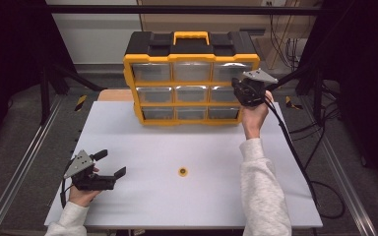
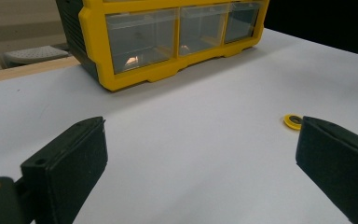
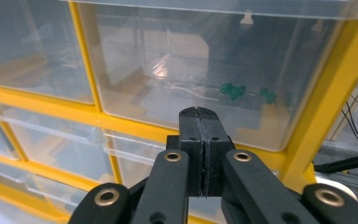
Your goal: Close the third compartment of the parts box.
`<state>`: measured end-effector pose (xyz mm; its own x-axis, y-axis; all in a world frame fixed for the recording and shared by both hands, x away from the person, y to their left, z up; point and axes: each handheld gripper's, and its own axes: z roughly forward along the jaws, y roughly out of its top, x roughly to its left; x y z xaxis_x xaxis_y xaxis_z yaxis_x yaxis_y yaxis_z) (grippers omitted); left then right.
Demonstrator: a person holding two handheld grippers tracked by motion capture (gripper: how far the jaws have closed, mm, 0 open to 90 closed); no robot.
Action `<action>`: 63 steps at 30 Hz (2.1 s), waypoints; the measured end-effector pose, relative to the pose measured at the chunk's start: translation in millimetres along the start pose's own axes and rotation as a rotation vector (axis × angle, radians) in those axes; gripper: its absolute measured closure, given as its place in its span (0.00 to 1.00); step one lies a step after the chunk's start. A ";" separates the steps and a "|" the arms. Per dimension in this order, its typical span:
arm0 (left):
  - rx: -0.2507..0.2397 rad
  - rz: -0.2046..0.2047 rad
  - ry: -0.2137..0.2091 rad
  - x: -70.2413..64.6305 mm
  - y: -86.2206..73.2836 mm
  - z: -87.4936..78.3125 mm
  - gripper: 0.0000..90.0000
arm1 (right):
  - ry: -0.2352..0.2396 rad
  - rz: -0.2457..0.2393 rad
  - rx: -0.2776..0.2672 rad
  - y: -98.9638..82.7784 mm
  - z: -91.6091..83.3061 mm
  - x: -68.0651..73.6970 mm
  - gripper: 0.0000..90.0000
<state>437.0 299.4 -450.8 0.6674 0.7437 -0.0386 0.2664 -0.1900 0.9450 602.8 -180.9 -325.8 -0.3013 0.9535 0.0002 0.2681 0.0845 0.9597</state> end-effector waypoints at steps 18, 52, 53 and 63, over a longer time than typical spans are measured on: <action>-0.010 0.004 -0.002 -2.8 2.9 0.0 0.02 | 0.199 0.005 -0.075 -32.4 -62.3 10.7 0.21; -0.046 0.002 -0.009 -3.8 11.2 -2.9 0.02 | 0.358 -0.009 -0.039 -139.3 -122.4 10.9 0.00; -0.049 0.002 -0.008 -3.7 12.2 -3.3 0.02 | 0.362 -0.014 -0.035 -142.1 -122.5 11.3 0.00; -0.060 0.023 -0.028 -8.2 24.5 2.1 0.02 | 0.353 0.003 -0.035 -157.2 -128.4 5.5 0.00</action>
<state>439.5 287.3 -427.9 0.6925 0.7210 -0.0254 0.2097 -0.1674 0.9633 441.5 -226.0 -440.5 -0.6003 0.7942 0.0939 0.2396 0.0665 0.9686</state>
